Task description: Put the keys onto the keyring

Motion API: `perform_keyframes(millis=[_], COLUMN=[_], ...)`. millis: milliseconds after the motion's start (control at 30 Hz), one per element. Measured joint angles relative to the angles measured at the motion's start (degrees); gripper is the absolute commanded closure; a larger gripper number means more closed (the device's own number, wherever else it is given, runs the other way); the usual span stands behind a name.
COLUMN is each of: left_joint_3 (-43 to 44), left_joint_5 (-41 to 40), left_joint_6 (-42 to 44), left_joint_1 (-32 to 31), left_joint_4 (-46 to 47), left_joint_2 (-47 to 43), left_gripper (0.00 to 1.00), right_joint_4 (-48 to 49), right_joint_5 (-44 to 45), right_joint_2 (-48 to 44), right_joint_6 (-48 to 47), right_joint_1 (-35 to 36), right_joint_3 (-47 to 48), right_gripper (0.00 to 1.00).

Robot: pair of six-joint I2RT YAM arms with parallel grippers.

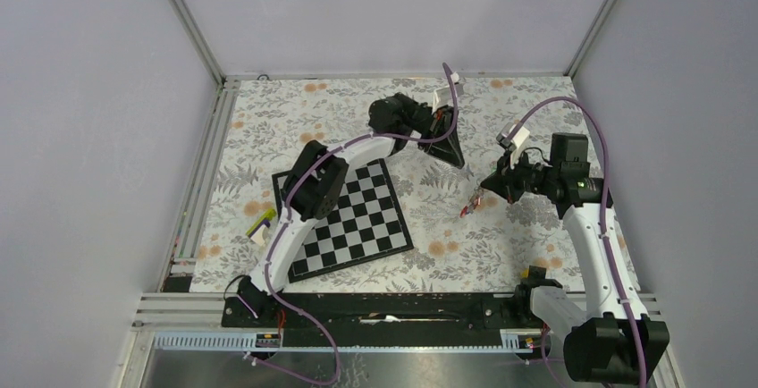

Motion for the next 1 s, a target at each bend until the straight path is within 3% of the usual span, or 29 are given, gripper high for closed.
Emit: perform_keyframes(millis=[200, 467, 667, 900, 1000], left_joint_3=[12.63, 19.87, 9.7, 12.94, 13.49], left_joint_5=[0.55, 1.16, 1.6, 0.96, -1.27], left_joint_6=[-5.92, -7.21, -2.78, -1.97, 1.66], left_joint_1=[0.31, 0.79, 0.94, 0.92, 1.09], left_joint_4=[0.13, 0.42, 0.44, 0.66, -2.86], left_joint_2=[5.42, 7.02, -1.73, -7.32, -8.07], left_gripper=[0.75, 0.78, 0.69, 0.8, 0.8], right_joint_4=[0.42, 0.57, 0.68, 0.68, 0.66], right_joint_5=[2.38, 4.09, 4.13, 4.11, 4.11], right_joint_2=[0.31, -0.2, -0.22, -1.05, -1.81], right_joint_6=[0.2, 0.44, 0.68, 0.68, 0.66], right_joint_1=[0.0, 0.0, 0.0, 0.0, 0.0], right_joint_3=[1.38, 1.31, 1.22, 1.2, 1.22], right_gripper=[1.0, 1.0, 1.0, 1.0, 1.0])
